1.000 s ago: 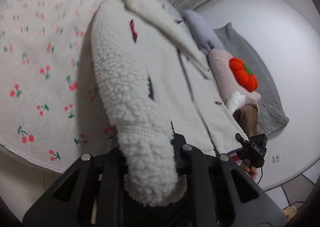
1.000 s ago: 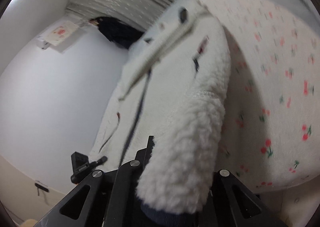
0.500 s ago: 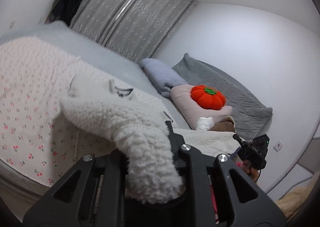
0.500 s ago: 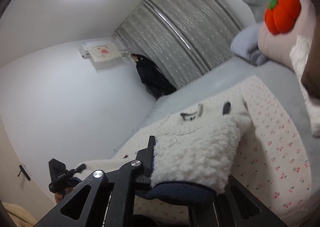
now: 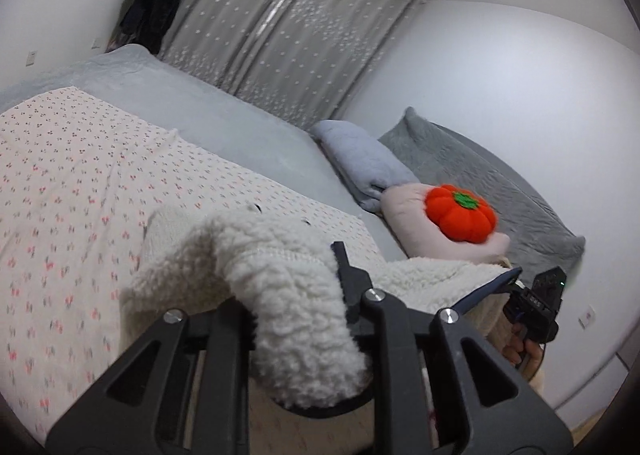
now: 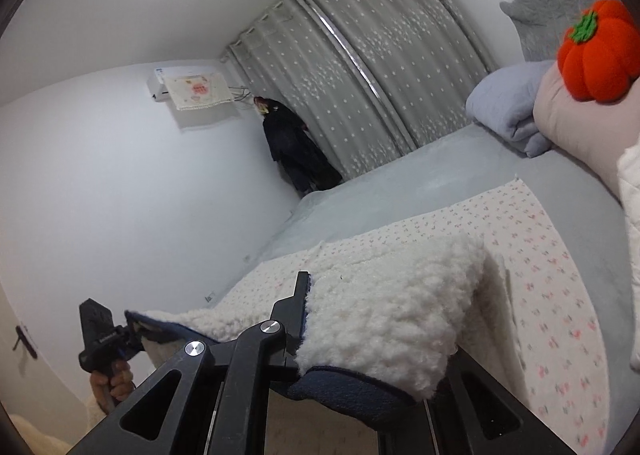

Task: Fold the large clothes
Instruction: 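Lift the hem with both tools and fold it toward the collar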

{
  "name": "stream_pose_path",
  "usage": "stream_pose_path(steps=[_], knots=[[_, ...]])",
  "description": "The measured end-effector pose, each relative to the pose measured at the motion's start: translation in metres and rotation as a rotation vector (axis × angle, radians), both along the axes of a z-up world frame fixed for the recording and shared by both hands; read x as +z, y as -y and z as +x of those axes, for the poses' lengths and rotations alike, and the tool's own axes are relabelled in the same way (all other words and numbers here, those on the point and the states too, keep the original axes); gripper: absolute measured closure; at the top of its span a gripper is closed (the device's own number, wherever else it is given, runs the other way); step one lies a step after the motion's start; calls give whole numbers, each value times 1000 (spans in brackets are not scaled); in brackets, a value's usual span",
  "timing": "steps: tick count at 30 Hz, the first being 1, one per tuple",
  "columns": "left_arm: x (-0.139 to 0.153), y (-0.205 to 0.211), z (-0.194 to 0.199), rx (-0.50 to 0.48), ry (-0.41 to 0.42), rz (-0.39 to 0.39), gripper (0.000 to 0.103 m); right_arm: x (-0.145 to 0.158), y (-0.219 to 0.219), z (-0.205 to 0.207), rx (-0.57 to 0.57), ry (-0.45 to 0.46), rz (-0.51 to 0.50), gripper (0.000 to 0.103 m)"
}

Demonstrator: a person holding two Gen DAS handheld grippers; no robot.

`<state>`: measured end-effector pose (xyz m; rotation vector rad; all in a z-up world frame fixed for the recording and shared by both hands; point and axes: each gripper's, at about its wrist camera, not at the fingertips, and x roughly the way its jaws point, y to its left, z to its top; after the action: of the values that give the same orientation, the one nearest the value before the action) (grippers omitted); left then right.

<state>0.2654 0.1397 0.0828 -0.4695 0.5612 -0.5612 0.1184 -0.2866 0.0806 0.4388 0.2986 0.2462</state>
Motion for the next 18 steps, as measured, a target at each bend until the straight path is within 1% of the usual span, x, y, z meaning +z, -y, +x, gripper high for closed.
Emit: stream_pose_path(steps=[2, 3, 4, 5, 7, 8, 11, 12, 13, 14, 16, 17, 18], knots=[[-3, 12, 39, 29, -17, 42, 81, 1, 6, 41, -32, -9, -10, 93], [-8, 18, 61, 55, -38, 65, 80, 0, 10, 66, -52, -25, -26, 93], [-13, 23, 84, 63, -60, 81, 79, -1, 14, 82, -70, -35, -36, 93], [-20, 28, 106, 62, -84, 88, 78, -5, 20, 106, -90, -53, -44, 92], [-38, 37, 140, 61, -126, 100, 77, -17, 34, 149, -87, -98, -27, 92], [-53, 45, 162, 54, -161, 129, 77, -27, 41, 172, -91, -126, -15, 92], [-101, 62, 207, 26, -283, 201, 76, -67, 60, 233, -120, -238, -15, 88], [-122, 66, 222, 17, -338, 227, 75, -85, 67, 253, -125, -288, 2, 85], [-140, 67, 231, 14, -372, 237, 73, -100, 74, 266, -125, -331, 18, 83], [-152, 67, 236, -2, -386, 229, 72, -120, 81, 281, -130, -386, 41, 77], [-174, 66, 239, -44, -391, 207, 70, -155, 95, 297, -130, -455, 94, 75], [-176, 65, 236, -51, -371, 189, 70, -172, 102, 303, -122, -487, 127, 74], [-176, 63, 233, -52, -362, 174, 69, -182, 107, 305, -110, -500, 166, 74]])
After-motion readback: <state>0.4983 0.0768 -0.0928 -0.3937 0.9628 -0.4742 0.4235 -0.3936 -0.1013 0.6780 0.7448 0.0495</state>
